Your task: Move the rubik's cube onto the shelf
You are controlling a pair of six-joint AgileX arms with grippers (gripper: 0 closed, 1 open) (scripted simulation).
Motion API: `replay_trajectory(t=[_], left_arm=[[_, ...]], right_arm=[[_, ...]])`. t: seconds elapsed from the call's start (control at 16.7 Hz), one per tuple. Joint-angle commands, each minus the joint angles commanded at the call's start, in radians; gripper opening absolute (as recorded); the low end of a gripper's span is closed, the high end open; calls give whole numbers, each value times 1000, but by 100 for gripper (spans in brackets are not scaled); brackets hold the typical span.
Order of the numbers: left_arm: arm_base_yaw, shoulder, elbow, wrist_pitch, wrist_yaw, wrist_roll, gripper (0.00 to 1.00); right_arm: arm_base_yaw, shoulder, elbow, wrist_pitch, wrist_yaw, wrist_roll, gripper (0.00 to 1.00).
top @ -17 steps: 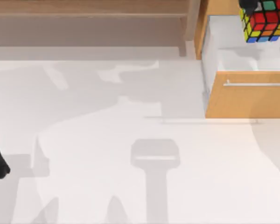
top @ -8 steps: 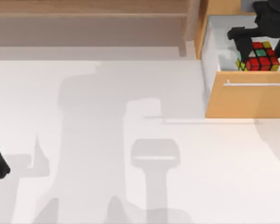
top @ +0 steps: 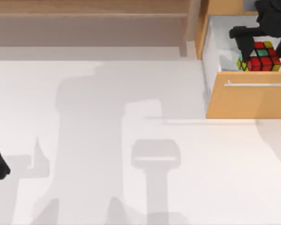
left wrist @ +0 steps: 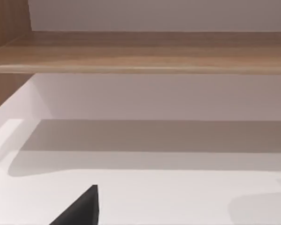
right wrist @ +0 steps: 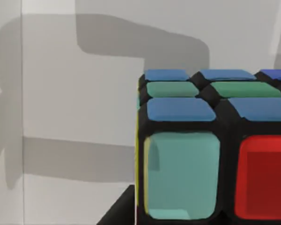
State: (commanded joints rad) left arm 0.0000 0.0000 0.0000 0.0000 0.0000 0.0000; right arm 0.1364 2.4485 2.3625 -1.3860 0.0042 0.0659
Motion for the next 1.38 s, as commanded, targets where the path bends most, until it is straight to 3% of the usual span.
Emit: replay_trajectory(t=[0.3, 0.54, 0.96, 1.38], left_arm=[[0, 0, 0, 0, 0, 0, 100], [0, 0, 0, 0, 0, 0, 100], [0, 0, 0, 0, 0, 0, 100], [0, 0, 0, 0, 0, 0, 100]], right_arm=[[41, -200, -104, 68, -64, 51, 0], [182, -382, -204, 282, -116, 98, 0], [470, -555, -333, 1013, -64, 133, 0], [638, -537, -472, 1788, 171, 71, 0]])
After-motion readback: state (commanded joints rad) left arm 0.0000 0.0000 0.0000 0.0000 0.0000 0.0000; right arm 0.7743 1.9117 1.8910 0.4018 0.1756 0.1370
